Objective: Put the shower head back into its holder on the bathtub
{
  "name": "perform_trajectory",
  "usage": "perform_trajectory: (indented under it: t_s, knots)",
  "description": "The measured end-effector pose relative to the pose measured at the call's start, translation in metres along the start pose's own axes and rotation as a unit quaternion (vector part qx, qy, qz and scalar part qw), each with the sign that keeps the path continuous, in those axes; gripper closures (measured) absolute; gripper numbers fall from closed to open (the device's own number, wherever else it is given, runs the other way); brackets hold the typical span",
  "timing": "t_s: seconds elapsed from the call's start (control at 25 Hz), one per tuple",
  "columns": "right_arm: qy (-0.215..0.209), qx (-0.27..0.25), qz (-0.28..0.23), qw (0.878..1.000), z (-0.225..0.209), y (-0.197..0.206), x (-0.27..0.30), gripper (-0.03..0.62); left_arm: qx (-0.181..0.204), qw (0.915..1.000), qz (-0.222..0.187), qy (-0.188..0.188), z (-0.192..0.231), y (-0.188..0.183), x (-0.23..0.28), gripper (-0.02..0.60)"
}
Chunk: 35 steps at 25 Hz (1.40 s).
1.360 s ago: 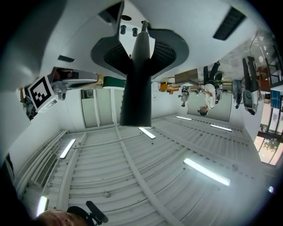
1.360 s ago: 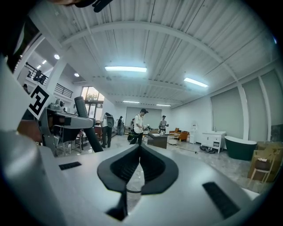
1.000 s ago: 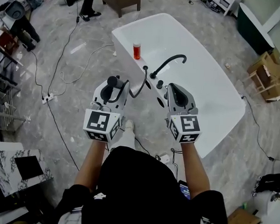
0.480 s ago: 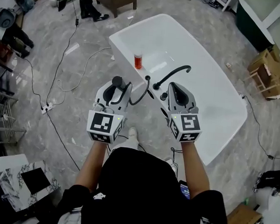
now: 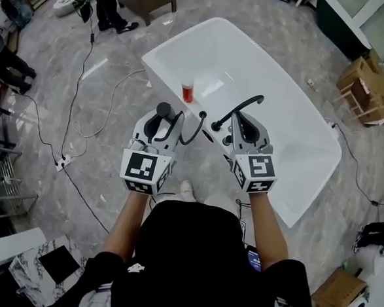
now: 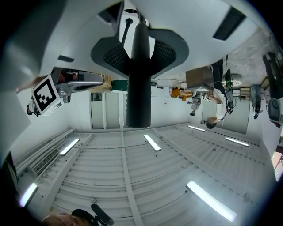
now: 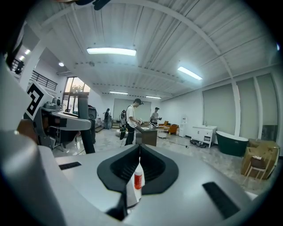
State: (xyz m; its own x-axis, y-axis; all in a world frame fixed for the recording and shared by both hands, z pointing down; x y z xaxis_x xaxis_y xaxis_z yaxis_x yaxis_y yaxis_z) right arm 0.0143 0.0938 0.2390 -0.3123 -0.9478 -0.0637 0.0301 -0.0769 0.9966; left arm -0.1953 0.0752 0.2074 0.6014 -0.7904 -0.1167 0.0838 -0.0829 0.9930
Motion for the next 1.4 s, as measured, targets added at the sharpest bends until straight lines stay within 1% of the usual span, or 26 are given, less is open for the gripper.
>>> perform_trajectory:
  t_s: [0.24,0.44,0.56,0.72,0.84,1.04,1.24,1.32,1.4]
  knots:
    - [0.004,0.004,0.011,1.0,-0.012,0.007,0.024,0.571,-0.004,0.9999,0.003,0.014,0.009,0.003,0.029,0.437]
    - [0.002,0.007,0.015,1.0,-0.026,0.015,0.035,0.571,-0.006,0.9998,0.008,0.019,0.006,0.011,0.048,0.437]
    - [-0.005,0.013,0.018,1.0,-0.038,0.022,0.042,0.571,-0.006,0.9998,0.014,0.013,0.002,0.018,0.061,0.437]
    - [-0.015,0.02,0.031,0.999,-0.052,0.036,0.054,0.571,0.005,0.9997,0.023,0.008,-0.002,0.03,0.08,0.437]
    - [-0.023,0.02,0.04,0.999,-0.061,0.045,0.065,0.571,-0.01,0.9994,0.034,0.004,-0.004,0.042,0.093,0.437]
    - [-0.027,0.028,0.057,0.998,-0.08,0.062,0.073,0.571,-0.024,0.9981,0.056,-0.006,-0.007,0.06,0.108,0.437]
    - [-0.034,0.034,0.072,0.996,-0.093,0.079,0.081,0.571,-0.025,0.9971,0.071,-0.012,-0.005,0.074,0.123,0.437]
    - [-0.037,0.036,0.075,0.996,-0.097,0.083,0.085,0.571,-0.023,0.9972,0.07,-0.012,-0.004,0.074,0.129,0.437]
    - [-0.041,0.038,0.076,0.996,-0.1,0.086,0.089,0.571,-0.02,0.998,0.058,-0.011,-0.004,0.072,0.135,0.437]
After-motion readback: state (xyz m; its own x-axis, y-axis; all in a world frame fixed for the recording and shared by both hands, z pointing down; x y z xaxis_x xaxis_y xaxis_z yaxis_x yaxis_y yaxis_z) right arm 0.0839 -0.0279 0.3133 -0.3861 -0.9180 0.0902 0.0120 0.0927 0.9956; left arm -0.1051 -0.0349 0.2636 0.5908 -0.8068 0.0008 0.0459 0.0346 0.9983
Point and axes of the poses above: the fingertips, and each gripper's own axes: x forward along the fingers, z to its left, y out of its underside, the point moved 6 cm from there along -x, backward along the fingers, and after that the axes turned 15 degrees about -z, right-handed, at the moved point
